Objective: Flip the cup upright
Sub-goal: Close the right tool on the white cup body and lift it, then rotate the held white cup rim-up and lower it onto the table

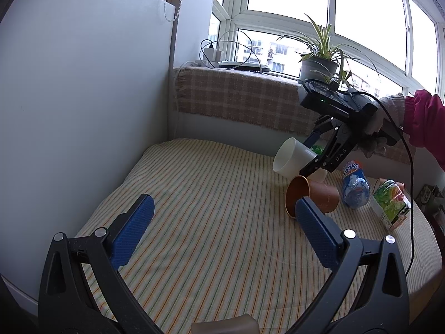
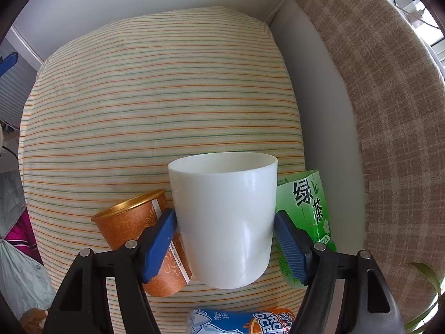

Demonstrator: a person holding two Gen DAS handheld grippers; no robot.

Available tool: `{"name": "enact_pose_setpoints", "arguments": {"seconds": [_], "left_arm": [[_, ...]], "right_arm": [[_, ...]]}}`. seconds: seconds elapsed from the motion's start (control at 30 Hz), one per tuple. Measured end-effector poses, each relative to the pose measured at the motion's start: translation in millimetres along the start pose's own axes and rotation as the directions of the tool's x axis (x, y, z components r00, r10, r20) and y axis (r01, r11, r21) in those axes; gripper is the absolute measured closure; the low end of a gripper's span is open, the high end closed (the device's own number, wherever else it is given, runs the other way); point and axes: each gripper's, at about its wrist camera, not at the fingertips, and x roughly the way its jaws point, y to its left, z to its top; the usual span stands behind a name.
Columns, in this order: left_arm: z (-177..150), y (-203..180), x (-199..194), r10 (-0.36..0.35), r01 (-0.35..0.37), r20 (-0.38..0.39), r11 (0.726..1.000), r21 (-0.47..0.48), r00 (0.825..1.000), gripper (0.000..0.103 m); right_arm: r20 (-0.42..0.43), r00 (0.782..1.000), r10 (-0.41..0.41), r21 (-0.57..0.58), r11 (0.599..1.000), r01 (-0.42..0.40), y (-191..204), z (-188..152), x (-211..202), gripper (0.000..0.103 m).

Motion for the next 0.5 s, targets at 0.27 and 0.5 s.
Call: {"name": "enact_pose_setpoints", "arguments": {"seconds": [0.27,0.5], "left_arm": [[3.5,-4.6,-17.9,-0.004,0.004,0.034,1.000,0.011,0.999,0.000],[6.1,-13.4,-34.4,-0.017,0.015,0.060,1.000,0.027,0.998,0.000]], "right_arm": [[0.100,0.993,-0.065,0.034,0.998,0.062,13.3,-12.1,-62.1,0.029],[0.241,0.965,-0.102,0.117,0.990,0.076,31.1,-48.0,-121.9,0.029]]}}
